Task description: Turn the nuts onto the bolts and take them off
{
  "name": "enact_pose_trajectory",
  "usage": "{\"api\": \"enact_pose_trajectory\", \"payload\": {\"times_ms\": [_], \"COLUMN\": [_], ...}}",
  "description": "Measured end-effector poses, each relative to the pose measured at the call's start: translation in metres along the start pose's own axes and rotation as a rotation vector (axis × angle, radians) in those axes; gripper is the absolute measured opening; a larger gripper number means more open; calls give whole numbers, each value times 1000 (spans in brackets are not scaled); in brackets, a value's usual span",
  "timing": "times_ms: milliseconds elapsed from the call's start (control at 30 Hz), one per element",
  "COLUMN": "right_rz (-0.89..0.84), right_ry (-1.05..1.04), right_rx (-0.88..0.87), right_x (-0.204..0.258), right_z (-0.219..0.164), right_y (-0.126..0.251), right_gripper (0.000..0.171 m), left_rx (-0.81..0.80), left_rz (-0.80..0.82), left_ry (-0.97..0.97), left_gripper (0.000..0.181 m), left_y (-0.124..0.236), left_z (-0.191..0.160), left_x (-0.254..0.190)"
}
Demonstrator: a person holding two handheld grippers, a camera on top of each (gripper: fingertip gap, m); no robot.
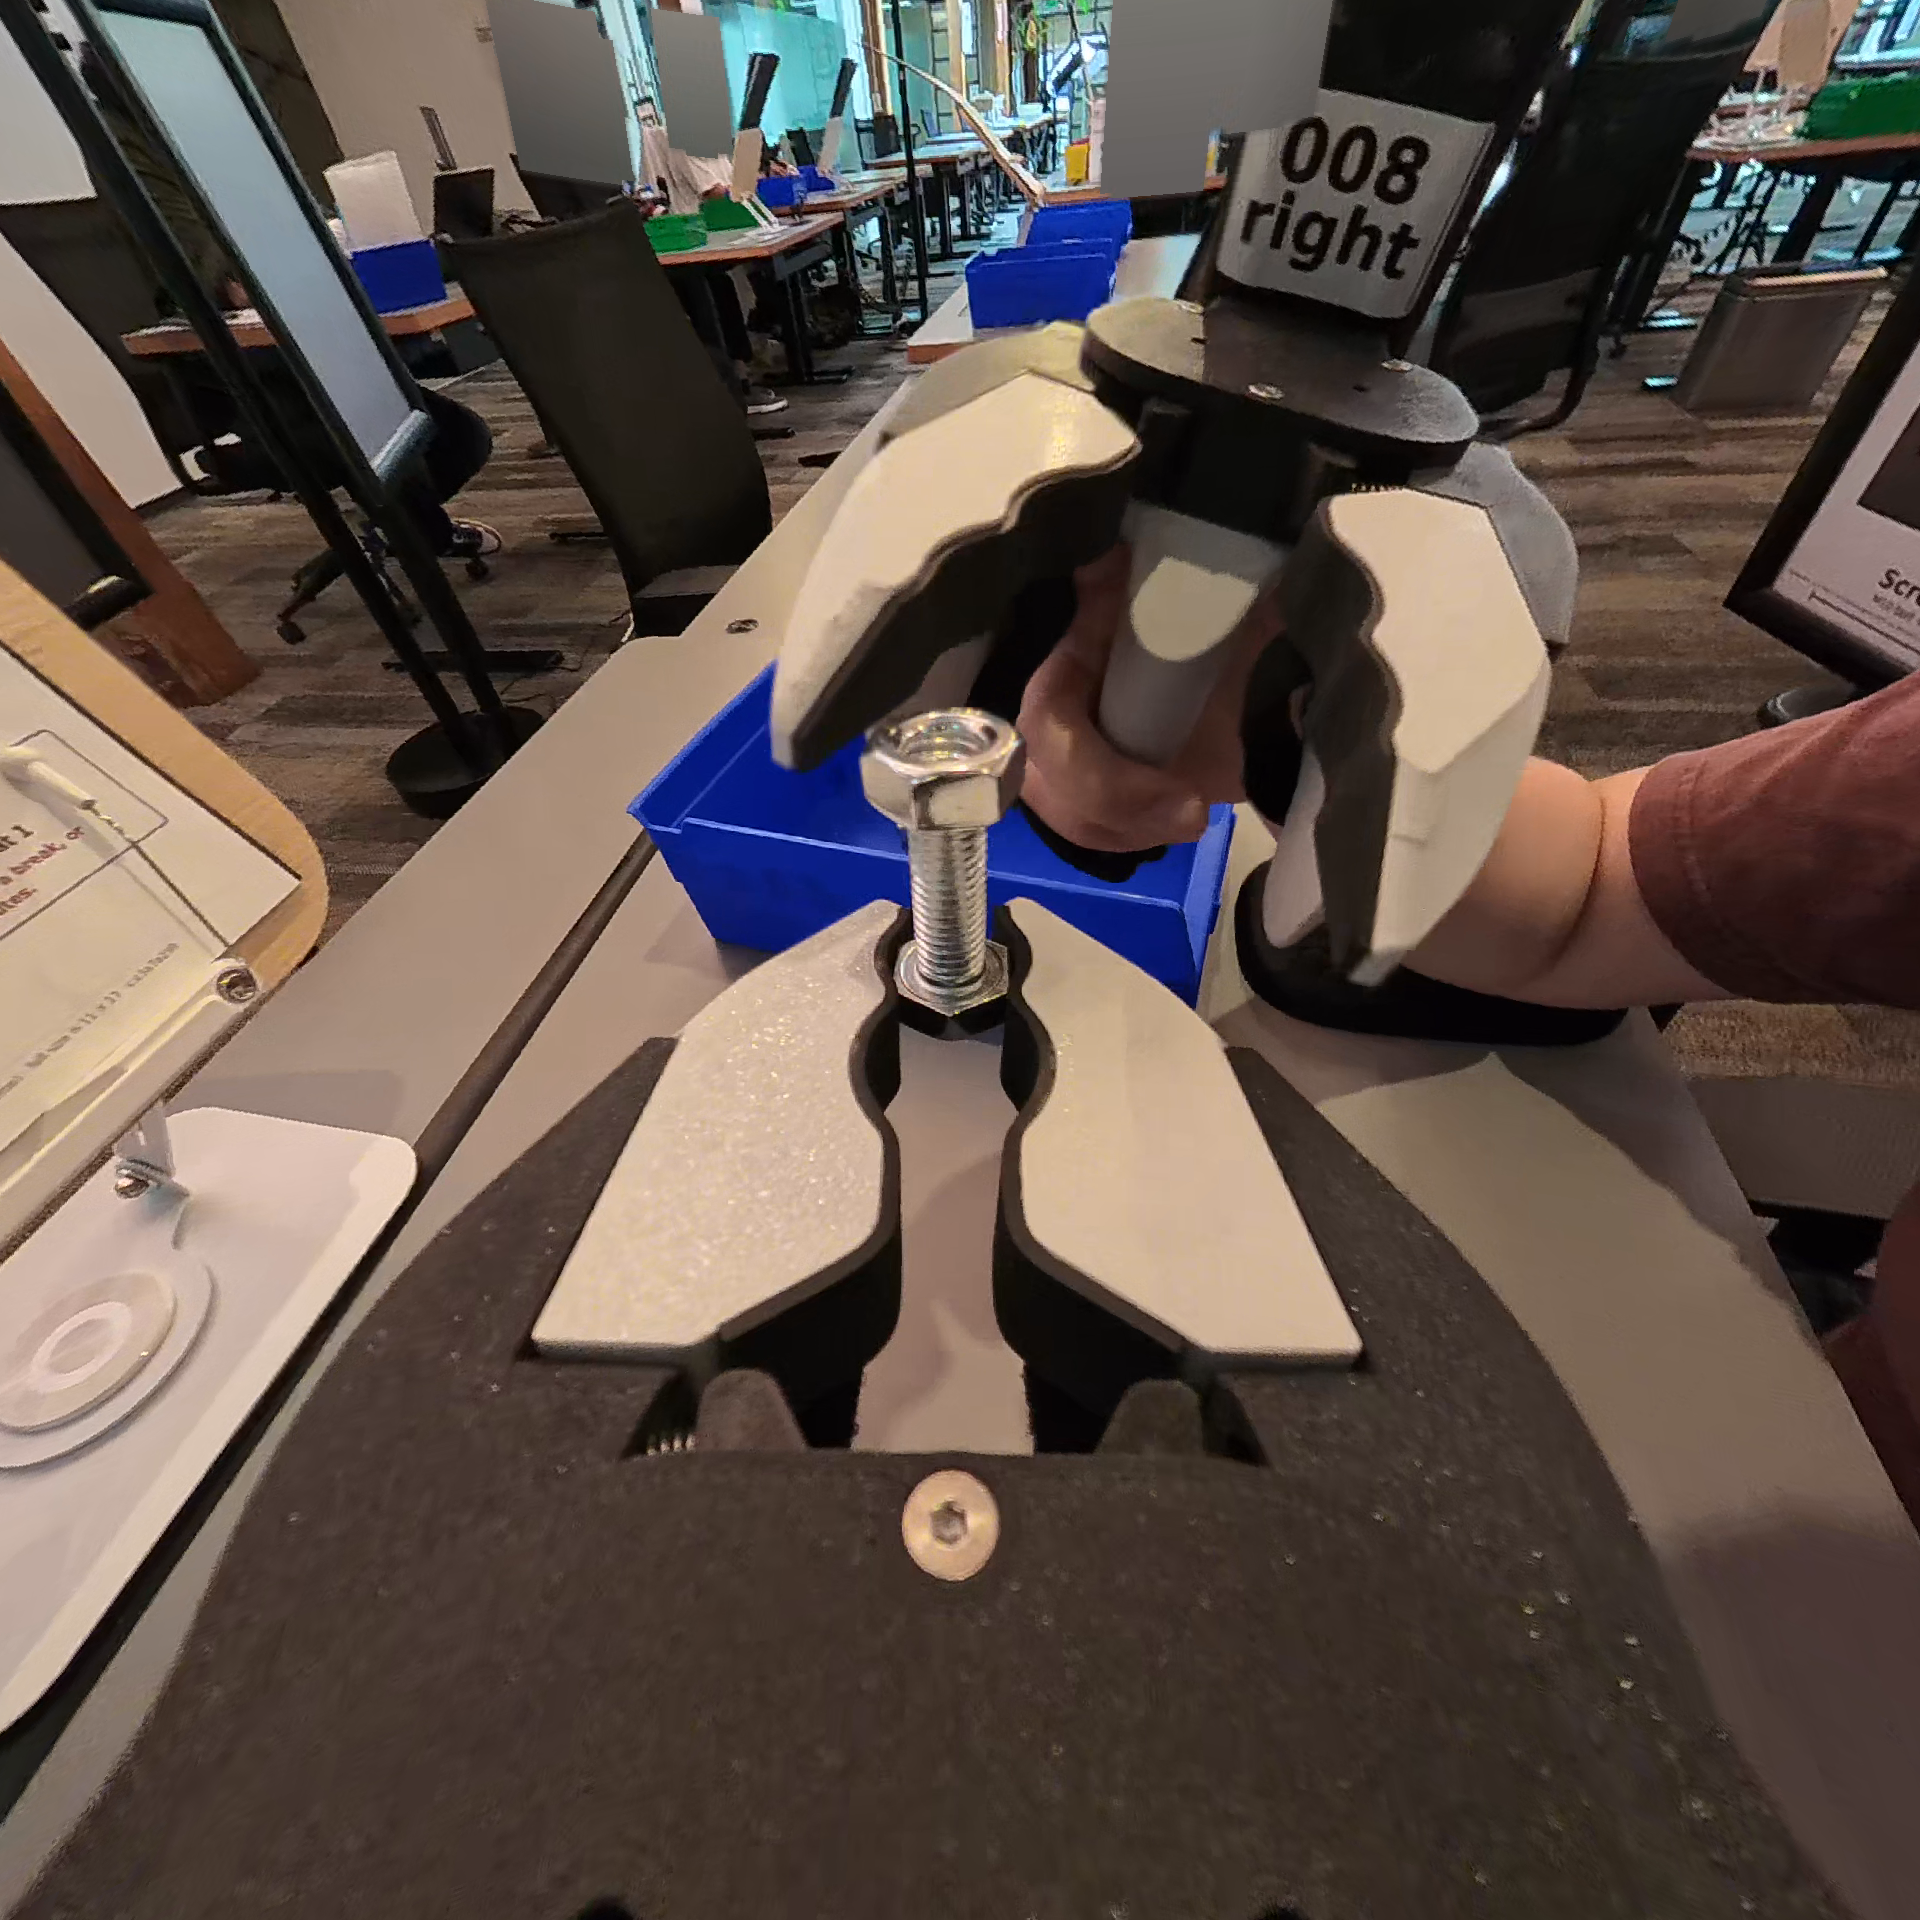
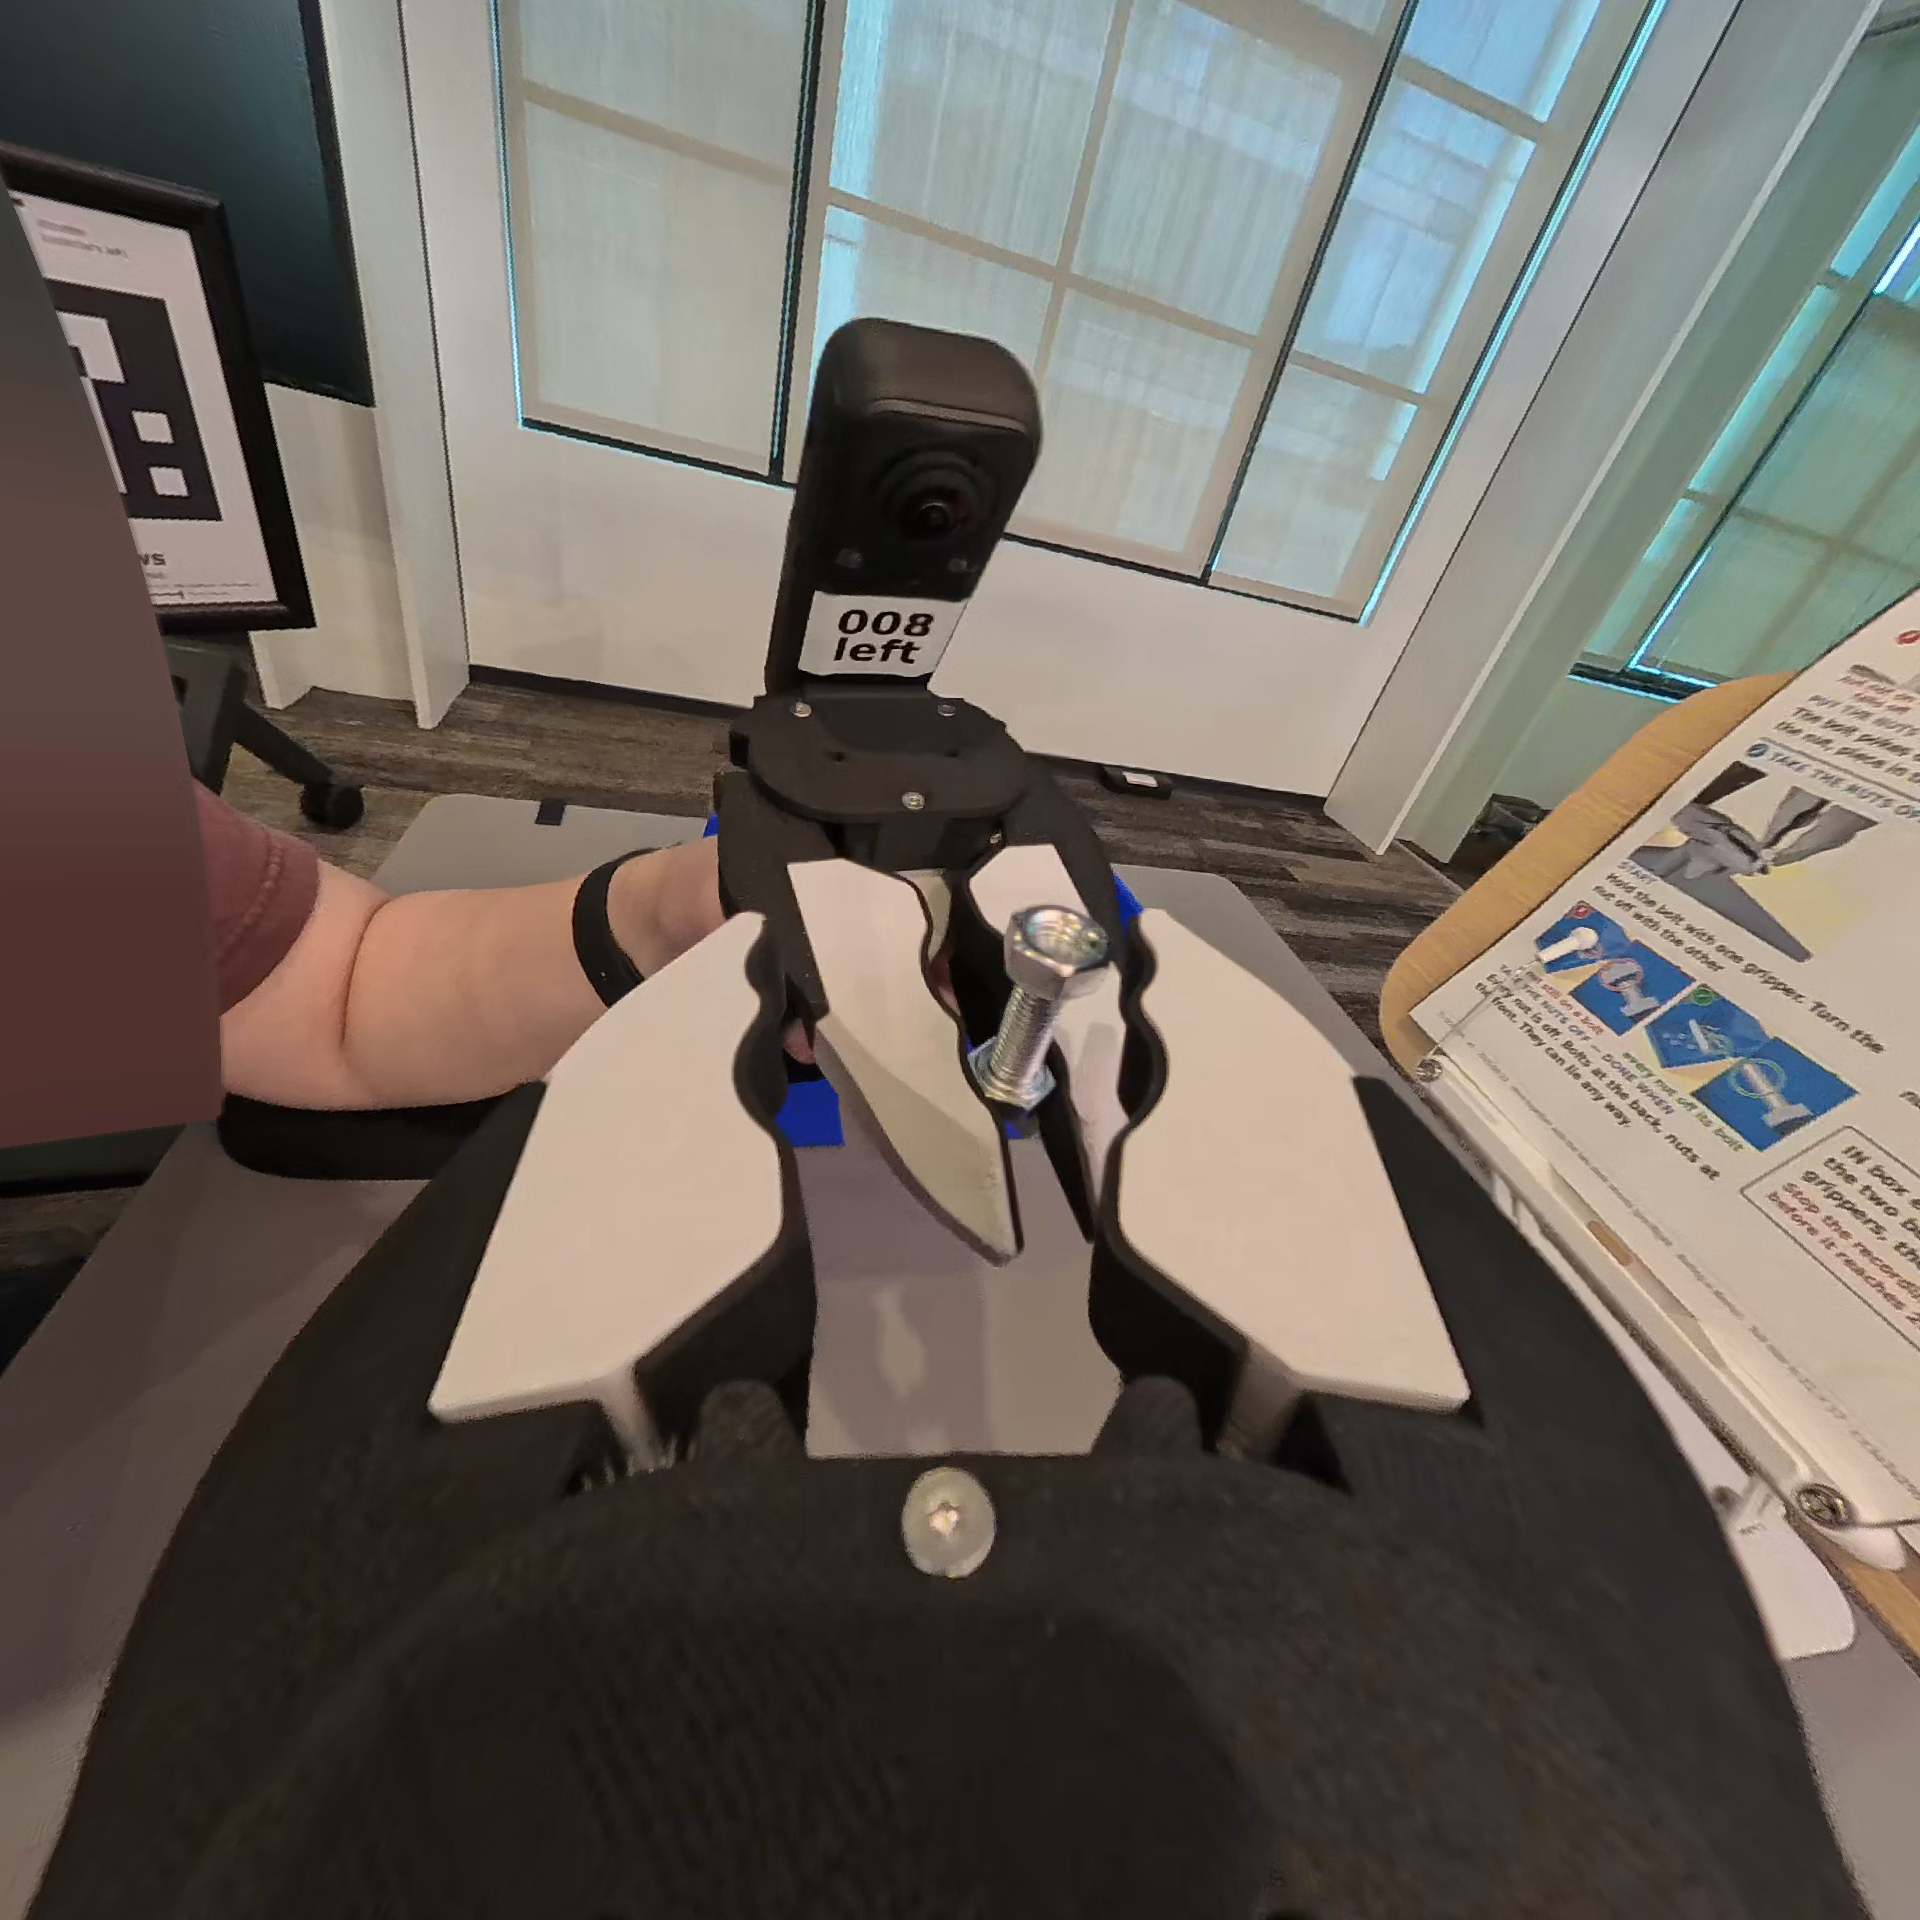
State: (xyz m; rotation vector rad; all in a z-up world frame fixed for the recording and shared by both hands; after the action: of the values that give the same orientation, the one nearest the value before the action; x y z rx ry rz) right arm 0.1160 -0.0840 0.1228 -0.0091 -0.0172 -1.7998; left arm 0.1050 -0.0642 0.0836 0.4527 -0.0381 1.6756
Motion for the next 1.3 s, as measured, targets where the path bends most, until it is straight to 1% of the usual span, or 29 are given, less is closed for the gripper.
{"api": "enact_pose_trajectory", "payload": {"times_ms": [100,167,200,233,400,500,567,667,733,833,900,1000,1067,1133,1167,1233,1300], "right_rz": [-24,-38,-28,-22,-43,0,-7,-20,-7,-42,-36,1,-23,-33,-30,-31,-40], "right_ry": [30,46,41,30,6,-2,20,41,12,19,26,18,42,49,40,21,20], "right_rx": [35,53,56,48,5,25,58,80,58,37,37,77,97,114,109,78,56], "right_x": [0,-1,0,0,-5,1,1,1,3,-1,-1,4,3,2,3,2,1], "right_z": [-3,-2,-1,1,1,-3,-5,-1,4,4,0,-7,-7,-4,-2,2,3], "right_y": [-1,3,5,7,2,-3,-1,8,11,7,2,-3,1,6,9,10,7], "right_gripper": [64,59,53,53,67,67,67,56,57,66,69,69,67,59,57,59,66], "left_rx": [10,5,1,-4,-4,14,10,-12,-18,-13,1,20,18,5,1,0,4], "left_rz": [22,33,41,47,-4,-17,-8,18,14,-4,-33,-29,-6,16,17,13,-12], "left_ry": [6,26,38,49,42,18,21,51,67,52,31,11,17,36,46,45,33], "left_gripper": [14,14,14,14,14,14,14,14,14,14,14,14,14,14,14,14,14], "left_y": [-1,3,6,7,1,-4,-3,5,9,6,0,-4,-1,3,5,5,2], "left_z": [-3,-4,-4,-4,-3,-3,-3,-1,-2,-1,-1,-2,-3,-3,-3,-2,-2], "left_x": [3,8,11,13,4,-2,0,8,10,5,-2,-5,0,6,7,7,1]}}
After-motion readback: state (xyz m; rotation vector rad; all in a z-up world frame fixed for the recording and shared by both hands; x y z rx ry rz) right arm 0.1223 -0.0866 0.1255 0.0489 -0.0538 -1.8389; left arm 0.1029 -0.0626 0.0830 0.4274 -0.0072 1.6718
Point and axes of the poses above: each gripper's, where its closed fingertips meet, y back along the fingers, z out of its top, x = y × z across the jaws, the point moved 3 cm from there along y, back along the fingers, and after that the axes turned 14 degrees about -y, right-handed, at the moved point
